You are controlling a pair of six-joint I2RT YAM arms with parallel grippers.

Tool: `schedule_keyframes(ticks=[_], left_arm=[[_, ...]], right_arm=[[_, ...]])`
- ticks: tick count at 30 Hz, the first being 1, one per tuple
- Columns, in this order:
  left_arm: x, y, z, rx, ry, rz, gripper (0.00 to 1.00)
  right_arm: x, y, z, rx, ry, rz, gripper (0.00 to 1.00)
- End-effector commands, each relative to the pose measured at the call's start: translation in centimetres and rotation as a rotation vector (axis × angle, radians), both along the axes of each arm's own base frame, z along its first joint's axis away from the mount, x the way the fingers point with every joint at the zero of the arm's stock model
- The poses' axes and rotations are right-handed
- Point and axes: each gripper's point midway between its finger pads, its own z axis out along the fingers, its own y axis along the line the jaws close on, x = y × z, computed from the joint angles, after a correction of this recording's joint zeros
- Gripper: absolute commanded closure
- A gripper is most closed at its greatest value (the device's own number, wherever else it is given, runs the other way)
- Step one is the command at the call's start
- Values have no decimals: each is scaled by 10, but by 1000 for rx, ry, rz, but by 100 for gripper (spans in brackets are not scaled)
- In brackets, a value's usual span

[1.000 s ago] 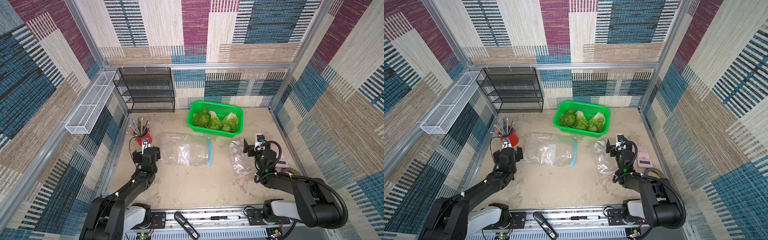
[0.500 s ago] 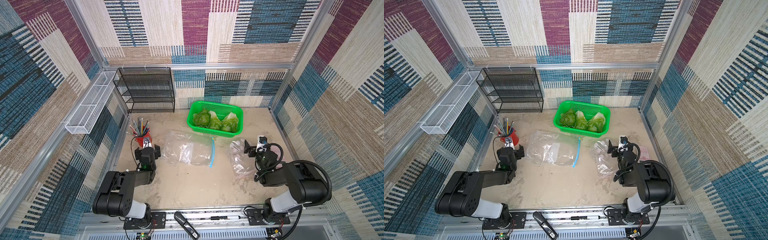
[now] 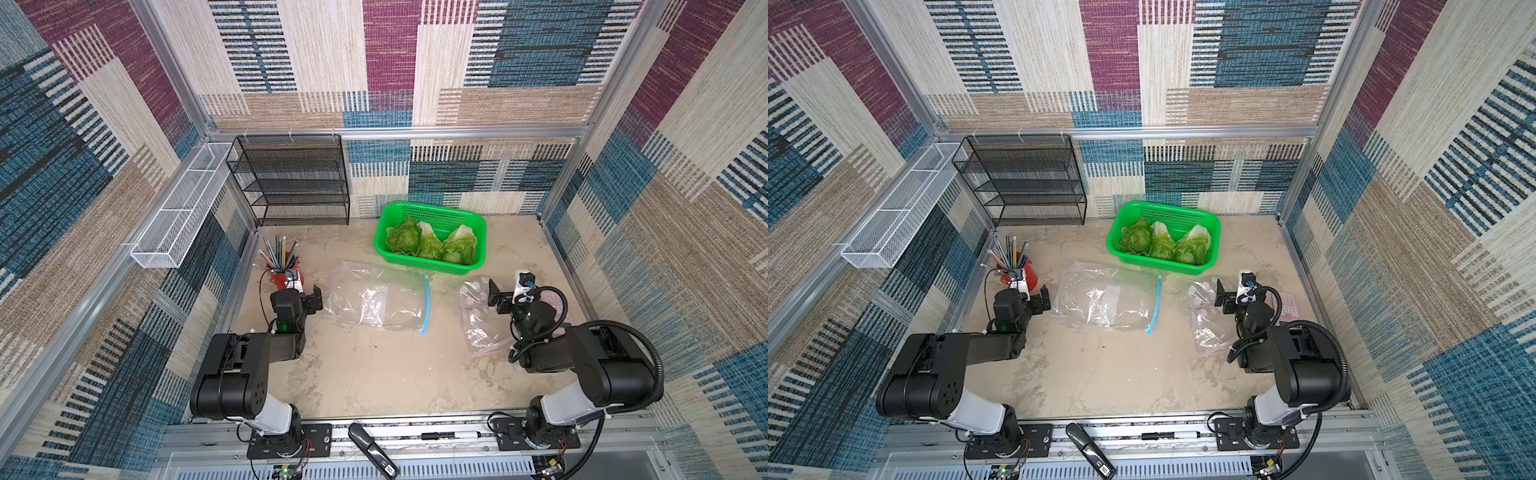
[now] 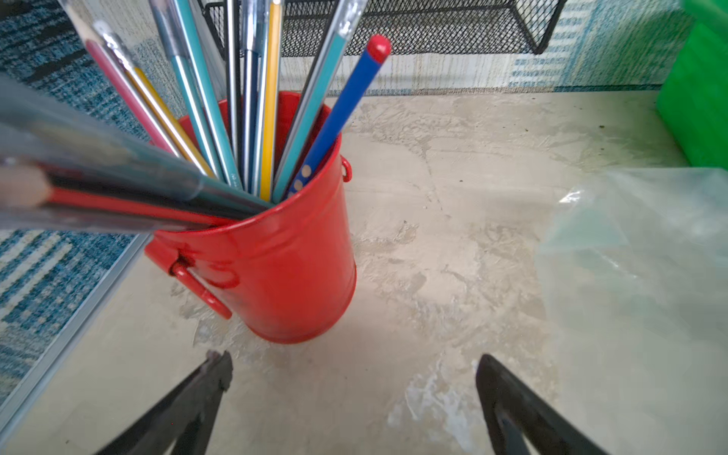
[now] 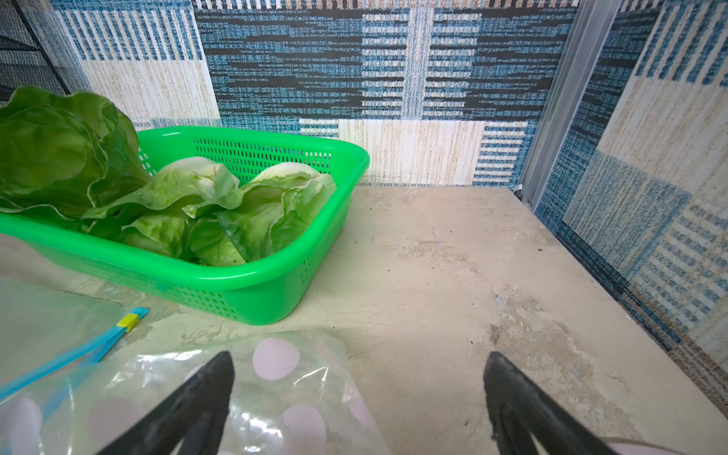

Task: Open the zip-top bag and take out the chinese cabbages
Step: Reset both arms

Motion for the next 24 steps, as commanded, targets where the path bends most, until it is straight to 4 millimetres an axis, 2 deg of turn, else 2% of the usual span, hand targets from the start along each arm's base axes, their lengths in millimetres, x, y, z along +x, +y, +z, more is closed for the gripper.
schedule_keyframes(ticks=[1,24], left_arm=[[3,-4,3,-16,-12,-21,1],[3,-3,4,-16,-22,-19,1]], right_arm=[[2,1,13,8,-51,8,1],[1,1,12,8,-49,7,1]])
